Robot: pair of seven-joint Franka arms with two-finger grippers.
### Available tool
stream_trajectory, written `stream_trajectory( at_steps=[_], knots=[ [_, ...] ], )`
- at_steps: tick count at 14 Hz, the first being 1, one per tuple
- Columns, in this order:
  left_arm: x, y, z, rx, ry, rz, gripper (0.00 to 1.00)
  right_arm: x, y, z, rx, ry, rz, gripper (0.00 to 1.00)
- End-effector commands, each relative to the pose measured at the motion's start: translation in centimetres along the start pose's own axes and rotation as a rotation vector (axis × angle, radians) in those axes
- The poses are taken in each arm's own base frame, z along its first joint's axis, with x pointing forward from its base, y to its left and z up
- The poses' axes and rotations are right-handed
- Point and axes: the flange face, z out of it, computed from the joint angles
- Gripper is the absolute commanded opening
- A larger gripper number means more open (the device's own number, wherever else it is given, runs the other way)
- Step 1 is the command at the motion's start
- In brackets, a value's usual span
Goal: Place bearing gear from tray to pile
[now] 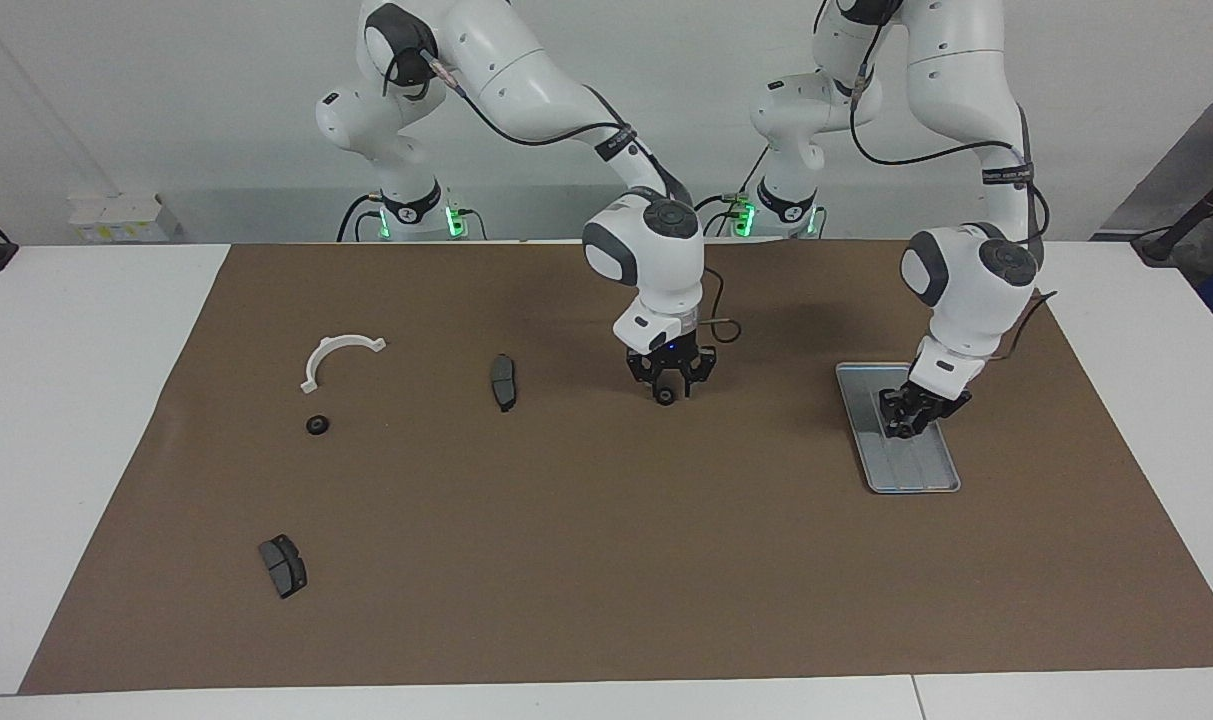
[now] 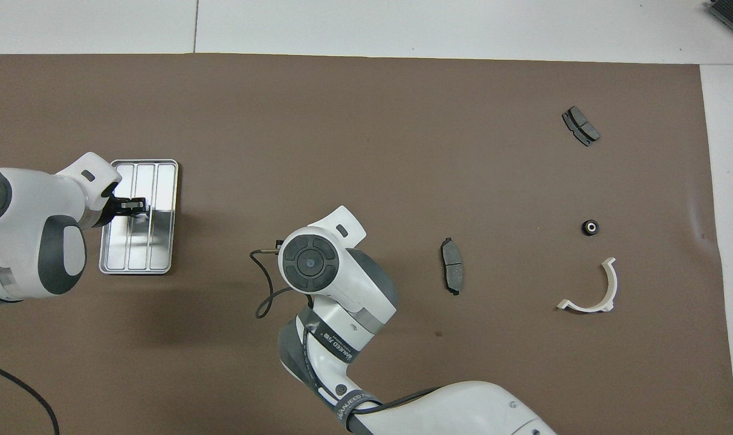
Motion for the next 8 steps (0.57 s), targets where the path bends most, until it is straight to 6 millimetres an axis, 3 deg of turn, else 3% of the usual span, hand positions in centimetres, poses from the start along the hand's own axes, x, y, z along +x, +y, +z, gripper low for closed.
stream_trajectory(
  at_steps=[1, 5, 7, 8],
  knots=[
    [-0.4, 0.1, 0.6, 0.001, 0.016, 0.006, 0.29, -0.2, 0.8, 1.2, 0.002, 0.032, -0.007, 0.54],
    [0.0, 0.1, 0.3, 0.001, 0.019, 0.007, 0.05, 0.2, 1.3, 1.4, -0.002, 0.051, -0.018, 0.54],
    [0.4, 0.2, 0.4, 0.0, 0.014, 0.01, 0.0, 0.3, 1.4, 1.3, -0.002, 0.054, -0.019, 0.53],
    [0.7, 0.3, 0.0, -0.001, 0.022, 0.008, 0.0, 0.4, 1.3, 1.3, -0.007, 0.059, -0.027, 0.43]
  ],
)
